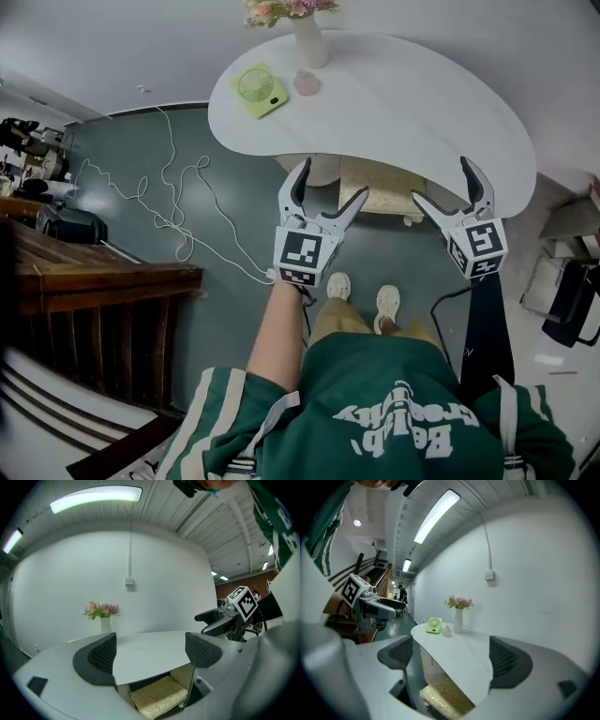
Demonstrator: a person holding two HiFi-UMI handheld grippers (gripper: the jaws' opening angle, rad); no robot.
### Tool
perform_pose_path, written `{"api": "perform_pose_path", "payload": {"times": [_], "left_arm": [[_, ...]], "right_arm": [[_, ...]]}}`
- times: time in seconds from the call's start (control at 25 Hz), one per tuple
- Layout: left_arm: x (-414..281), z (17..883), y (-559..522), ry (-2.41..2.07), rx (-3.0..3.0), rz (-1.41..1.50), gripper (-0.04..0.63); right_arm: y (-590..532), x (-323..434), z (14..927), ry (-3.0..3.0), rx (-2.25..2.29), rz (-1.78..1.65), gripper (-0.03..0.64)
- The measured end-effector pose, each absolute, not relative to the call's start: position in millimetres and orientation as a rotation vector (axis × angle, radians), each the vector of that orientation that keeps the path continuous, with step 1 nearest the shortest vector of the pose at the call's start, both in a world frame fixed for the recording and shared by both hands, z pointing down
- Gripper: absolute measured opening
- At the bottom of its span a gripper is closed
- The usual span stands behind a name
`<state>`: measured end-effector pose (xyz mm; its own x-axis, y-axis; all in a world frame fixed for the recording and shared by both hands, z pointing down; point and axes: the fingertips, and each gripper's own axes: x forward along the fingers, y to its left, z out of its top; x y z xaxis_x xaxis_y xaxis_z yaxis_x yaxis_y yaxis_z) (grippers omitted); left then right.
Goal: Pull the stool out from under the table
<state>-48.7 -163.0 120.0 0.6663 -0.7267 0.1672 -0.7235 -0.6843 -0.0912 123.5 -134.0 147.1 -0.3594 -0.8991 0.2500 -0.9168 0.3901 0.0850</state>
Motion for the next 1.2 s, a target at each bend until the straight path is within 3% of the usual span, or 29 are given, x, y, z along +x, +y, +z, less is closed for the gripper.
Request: {"api": "perform_pose_path", "payload": {"times": [0.68, 1.2], "left_arm": [[-99, 299, -220, 0.93, -3.108, -0.594, 0.465], [-103, 422, -203, 0.81, -3.13, -0.782, 0.465]], "right_arm": [[-160, 41, 312, -2.171, 1.608, 0.46, 0.522], [-136, 50, 437, -2.048, 1.662, 0.548, 0.522]]}}
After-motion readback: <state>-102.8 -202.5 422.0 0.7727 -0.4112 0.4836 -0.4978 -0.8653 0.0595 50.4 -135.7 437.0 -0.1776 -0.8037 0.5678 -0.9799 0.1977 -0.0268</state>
